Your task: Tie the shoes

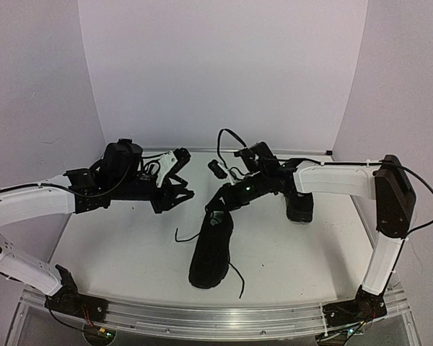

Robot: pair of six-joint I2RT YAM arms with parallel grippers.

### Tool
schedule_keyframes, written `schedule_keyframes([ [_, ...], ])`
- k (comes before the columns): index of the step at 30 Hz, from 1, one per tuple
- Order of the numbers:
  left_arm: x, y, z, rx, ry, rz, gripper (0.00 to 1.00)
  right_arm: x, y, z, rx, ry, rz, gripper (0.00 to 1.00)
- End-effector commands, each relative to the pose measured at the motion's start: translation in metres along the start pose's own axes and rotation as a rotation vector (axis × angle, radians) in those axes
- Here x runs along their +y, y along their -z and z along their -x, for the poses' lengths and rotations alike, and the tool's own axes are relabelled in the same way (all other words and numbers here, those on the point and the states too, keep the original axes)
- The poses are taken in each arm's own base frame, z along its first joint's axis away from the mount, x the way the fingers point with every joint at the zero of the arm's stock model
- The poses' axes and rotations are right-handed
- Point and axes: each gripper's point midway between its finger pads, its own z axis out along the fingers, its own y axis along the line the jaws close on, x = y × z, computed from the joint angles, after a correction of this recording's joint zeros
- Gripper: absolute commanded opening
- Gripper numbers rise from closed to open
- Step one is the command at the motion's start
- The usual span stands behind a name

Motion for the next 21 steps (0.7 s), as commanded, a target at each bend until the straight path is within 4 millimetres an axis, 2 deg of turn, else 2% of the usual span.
schedule_keyframes([
  [1, 0.029, 0.002, 0.001, -0.054, 0.135, 0.118, 0.38, 0.017, -0.012, 0.012, -0.017, 0.032, 0.039, 0.0],
  [5, 0.029, -0.002, -0.014, -0.03, 0.159, 0.106, 0.37, 0.021, -0.019, 0.013, -0.012, 0.035, 0.045, 0.0],
  [10, 0.041, 0.004, -0.013, -0.083, 0.216, 0.128, 0.37, 0.032, -0.029, 0.014, -0.003, 0.047, 0.065, 0.0],
  [17, 0.047, 0.003, -0.02, -0.078, 0.252, 0.151, 0.35, 0.028, -0.044, 0.013, 0.015, 0.037, 0.061, 0.0],
  [21, 0.043, 0.002, -0.024, -0.073, 0.267, 0.132, 0.35, 0.025, -0.049, 0.008, 0.03, 0.031, 0.055, 0.01],
])
